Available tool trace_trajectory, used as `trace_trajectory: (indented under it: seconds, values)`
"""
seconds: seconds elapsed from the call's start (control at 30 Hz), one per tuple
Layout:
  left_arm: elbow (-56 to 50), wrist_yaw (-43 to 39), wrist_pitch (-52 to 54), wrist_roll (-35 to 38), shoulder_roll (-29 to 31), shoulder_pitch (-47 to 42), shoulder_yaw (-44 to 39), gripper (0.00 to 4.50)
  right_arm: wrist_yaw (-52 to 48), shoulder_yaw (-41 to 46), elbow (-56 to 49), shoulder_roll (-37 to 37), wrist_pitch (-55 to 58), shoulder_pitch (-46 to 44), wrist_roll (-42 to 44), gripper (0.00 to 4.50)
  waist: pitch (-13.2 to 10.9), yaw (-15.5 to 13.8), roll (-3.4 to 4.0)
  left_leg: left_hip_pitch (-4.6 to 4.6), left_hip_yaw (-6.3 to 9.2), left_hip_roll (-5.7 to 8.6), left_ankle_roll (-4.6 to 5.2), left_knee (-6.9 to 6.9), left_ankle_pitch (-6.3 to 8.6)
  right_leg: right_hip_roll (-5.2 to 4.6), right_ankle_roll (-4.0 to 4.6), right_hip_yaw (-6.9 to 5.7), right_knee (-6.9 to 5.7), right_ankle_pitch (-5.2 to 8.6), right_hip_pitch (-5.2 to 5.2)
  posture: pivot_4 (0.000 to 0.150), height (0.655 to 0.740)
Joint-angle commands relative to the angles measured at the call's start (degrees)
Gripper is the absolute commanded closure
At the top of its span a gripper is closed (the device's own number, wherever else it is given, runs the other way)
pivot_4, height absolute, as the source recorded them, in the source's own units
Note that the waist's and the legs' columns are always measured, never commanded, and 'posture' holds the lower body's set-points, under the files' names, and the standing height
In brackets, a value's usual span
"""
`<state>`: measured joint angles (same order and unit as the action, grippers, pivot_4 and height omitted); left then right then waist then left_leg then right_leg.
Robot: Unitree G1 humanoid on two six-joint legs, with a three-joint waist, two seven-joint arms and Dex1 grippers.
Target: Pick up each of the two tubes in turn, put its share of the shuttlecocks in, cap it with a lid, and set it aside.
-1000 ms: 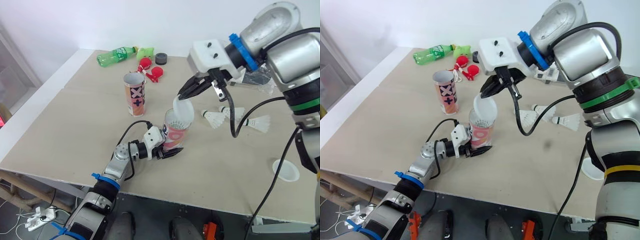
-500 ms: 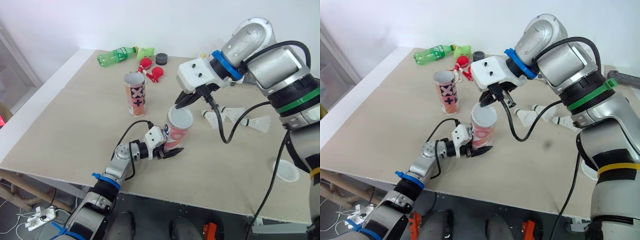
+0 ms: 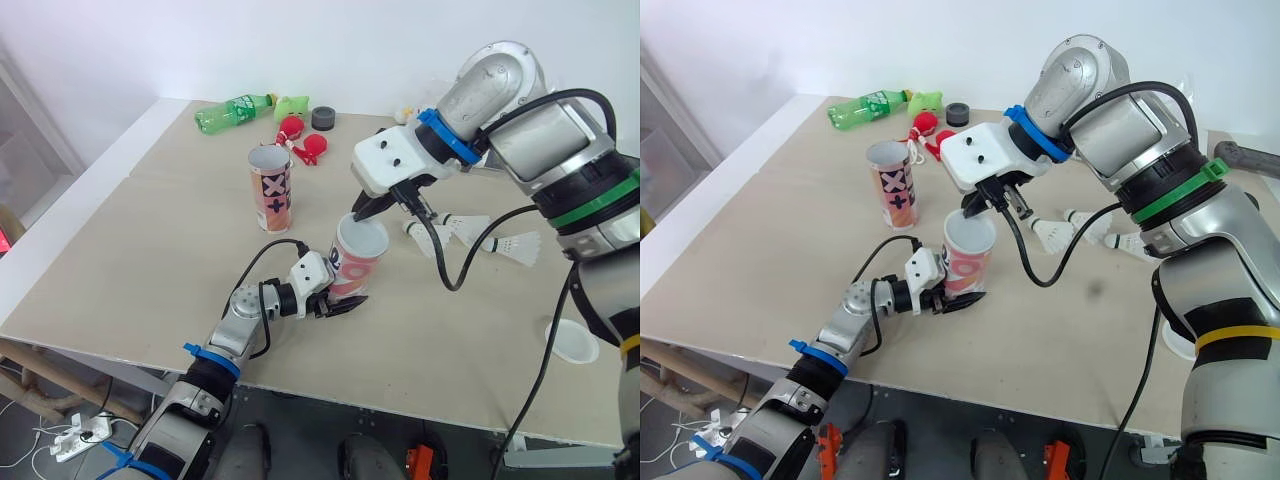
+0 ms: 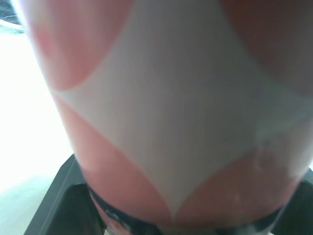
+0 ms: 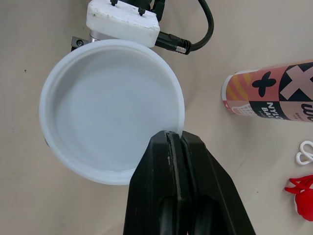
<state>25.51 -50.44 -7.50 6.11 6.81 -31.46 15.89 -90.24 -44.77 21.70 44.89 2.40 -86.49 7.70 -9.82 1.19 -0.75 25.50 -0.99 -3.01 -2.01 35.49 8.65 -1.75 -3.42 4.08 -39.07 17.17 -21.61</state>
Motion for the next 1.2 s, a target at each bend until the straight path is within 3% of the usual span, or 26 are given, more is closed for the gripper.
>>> trace_trajectory:
  seconds: [0.03, 0.47, 0.5, 0.57, 0.6, 0.67, 0.7, 0.77, 0.87, 0.9, 0.97, 1.1, 1.2]
  values:
    - [0.49, -0.5, 0.8, -1.58, 0.77, 0.73, 1.08, 1.49, -2.26, -0.78, -0.13, 0.99, -1.05, -0.4, -1.47, 4.38, 0.0, 0.0, 0.0, 0.0, 0.0, 0.0, 0.0, 0.0, 0.0, 0.0, 0.0, 0.0, 0.0, 0.0, 0.0, 0.15, 0.74]
    - [0.27, -0.27, 1.0, -1.48, 0.48, 0.78, 1.19, 1.49, -2.26, -0.19, -1.51, 0.33, -3.78, 1.3, -5.12, 4.38, 0.01, 0.0, 0.0, -0.06, 0.0, 0.0, 0.0, 0.0, 0.0, 0.0, 0.0, 0.0, 0.0, 0.0, 0.06, 0.15, 0.74]
    - [0.27, -0.26, 1.02, -1.47, 0.46, 0.79, 1.19, 1.49, -2.26, -0.02, -1.53, 0.2, -3.68, 1.35, -5.11, 3.78, 0.01, 0.0, 0.0, -0.1, 0.0, 0.0, 0.0, -0.01, 0.0, 0.0, 0.0, -0.01, 0.0, 0.0, 0.09, 0.15, 0.74]
    - [0.22, -0.25, 1.05, -1.46, 0.45, 0.82, 1.18, 1.49, -2.26, 0.49, -1.76, -0.09, -3.22, 1.34, -4.94, 3.47, 0.02, 0.01, 0.0, -0.1, 0.01, -0.01, 0.0, 0.0, 0.0, 0.01, 0.0, -0.02, 0.0, 0.0, 0.1, 0.15, 0.74]
    - [0.17, -0.24, 1.07, -1.45, 0.44, 0.85, 1.18, 1.49, -2.26, 0.75, -1.86, -0.22, -3.05, 1.29, -4.94, 2.94, 0.03, 0.02, 0.0, -0.12, -0.01, -0.01, 0.0, 0.0, 0.0, 0.0, 0.0, 0.0, 0.0, 0.0, 0.1, 0.15, 0.74]
    - [0.19, -0.22, 1.08, -1.42, 0.39, 0.82, 1.17, 1.49, -2.26, 1.38, -1.74, -0.6, -2.86, 1.15, -5.13, 2.65, 0.03, 0.02, 0.0, -0.15, -0.01, -0.01, 0.0, -0.01, 0.0, 0.01, 0.01, 0.0, 0.0, 0.01, 0.14, 0.15, 0.74]
    - [0.25, -0.22, 1.07, -1.41, 0.38, 0.78, 1.15, 1.49, -2.26, 1.62, -1.63, -0.75, -2.82, 1.14, -5.26, 2.06, 0.03, 0.02, 0.0, -0.15, 0.0, -0.02, 0.0, -0.01, 0.0, 0.01, 0.01, 0.0, 0.0, 0.01, 0.14, 0.15, 0.74]
    - [0.24, -0.2, 1.08, -1.4, 0.34, 0.72, 1.14, 1.49, -2.26, 2.37, -1.45, -1.17, -2.54, 1.05, -5.43, 1.54, 0.03, 0.02, 0.0, -0.15, 0.0, -0.02, 0.0, -0.01, 0.0, 0.02, 0.01, 0.0, 0.0, 0.0, 0.14, 0.15, 0.74]
    - [0.16, -0.28, 1.15, -1.35, 0.35, 0.71, 1.14, 1.49, -2.26, 3.54, -2.02, -1.27, -1.37, 0.55, -4.99, 0.16, 0.03, 0.0, 0.0, -0.15, 0.0, -0.02, 0.0, -0.01, 0.0, 0.02, 0.01, 0.0, 0.0, 0.01, 0.14, 0.15, 0.74]
    - [0.12, -0.29, 1.15, -1.36, 0.36, 0.73, 1.16, 1.49, -2.26, 3.86, -2.27, -1.24, -1.01, 0.41, -4.83, 0.06, 0.03, 0.0, 0.0, -0.15, 0.0, -0.02, 0.0, -0.01, 0.0, 0.02, 0.01, 0.0, 0.0, 0.01, 0.15, 0.15, 0.74]
    - [0.11, -0.34, 1.16, -1.36, 0.41, 0.76, 1.16, 1.49, -2.26, 4.86, -2.51, -1.29, -0.13, -0.23, -4.43, 0.06, 0.02, 0.01, 0.0, -0.15, -0.01, -0.02, 0.0, -0.01, 0.0, 0.02, 0.01, 0.0, 0.0, 0.01, 0.14, 0.15, 0.74]
    - [-0.02, -0.44, 1.23, -1.32, 0.46, 0.85, 1.17, 1.49, -2.26, 6.12, -3.4, -0.89, 1.82, -1.37, -2.57, 1.82, 0.02, 0.02, 0.0, -0.15, 0.0, -0.02, 0.0, -0.02, 0.0, 0.03, 0.02, 0.0, 0.0, 0.0, 0.11, 0.15, 0.74]
    - [0.13, -0.52, 1.17, -1.3, 0.47, 0.75, 1.13, 1.49, -2.26, 6.42, -5.25, -0.07, 4.04, -1.73, 0.63, 3.38, 0.02, 0.02, 0.0, -0.13, -0.01, -0.02, 0.0, -0.02, 0.0, 0.02, 0.02, 0.01, 0.0, 0.0, 0.1, 0.15, 0.74]
